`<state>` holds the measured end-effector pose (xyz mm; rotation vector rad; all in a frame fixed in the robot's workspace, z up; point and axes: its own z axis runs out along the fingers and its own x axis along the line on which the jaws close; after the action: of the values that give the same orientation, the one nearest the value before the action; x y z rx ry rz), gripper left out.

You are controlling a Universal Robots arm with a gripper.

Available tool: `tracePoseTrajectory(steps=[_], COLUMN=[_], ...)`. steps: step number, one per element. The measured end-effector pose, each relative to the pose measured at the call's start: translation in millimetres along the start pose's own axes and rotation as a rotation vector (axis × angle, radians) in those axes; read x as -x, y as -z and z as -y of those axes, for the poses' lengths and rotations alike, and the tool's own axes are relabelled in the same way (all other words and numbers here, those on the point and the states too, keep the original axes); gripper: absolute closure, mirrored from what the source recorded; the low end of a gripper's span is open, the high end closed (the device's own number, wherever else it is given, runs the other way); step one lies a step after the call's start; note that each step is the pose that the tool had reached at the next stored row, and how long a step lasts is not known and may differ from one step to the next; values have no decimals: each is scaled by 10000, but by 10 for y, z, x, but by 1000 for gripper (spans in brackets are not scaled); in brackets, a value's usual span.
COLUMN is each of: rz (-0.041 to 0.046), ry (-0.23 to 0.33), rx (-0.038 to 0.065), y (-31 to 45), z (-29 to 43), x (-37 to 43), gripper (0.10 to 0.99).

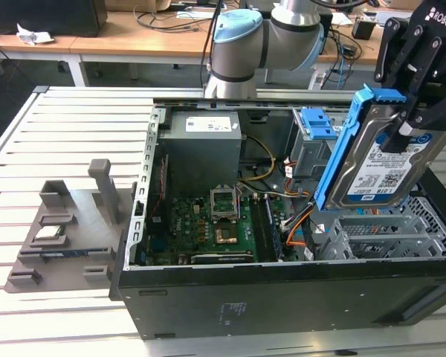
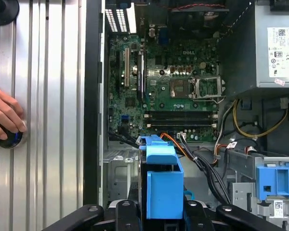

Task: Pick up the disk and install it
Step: 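Pick up the disk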

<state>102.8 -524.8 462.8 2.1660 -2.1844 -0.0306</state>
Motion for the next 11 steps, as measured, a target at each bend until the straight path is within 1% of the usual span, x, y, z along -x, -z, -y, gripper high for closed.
tracePoseTrajectory(steps=[1, 2, 3, 6, 8, 11], rz=[-1, -8, -9, -11, -12, -15], ry=[1, 0, 1, 1, 1, 2], rx=[1, 0, 0, 3, 13, 35], y=[-3, -11, -15, -25, -32, -47], z=[1, 2, 2, 26, 72, 164], x=[-14, -59, -74, -84, -84, -83], gripper=[725, 725, 725, 725, 725, 725])
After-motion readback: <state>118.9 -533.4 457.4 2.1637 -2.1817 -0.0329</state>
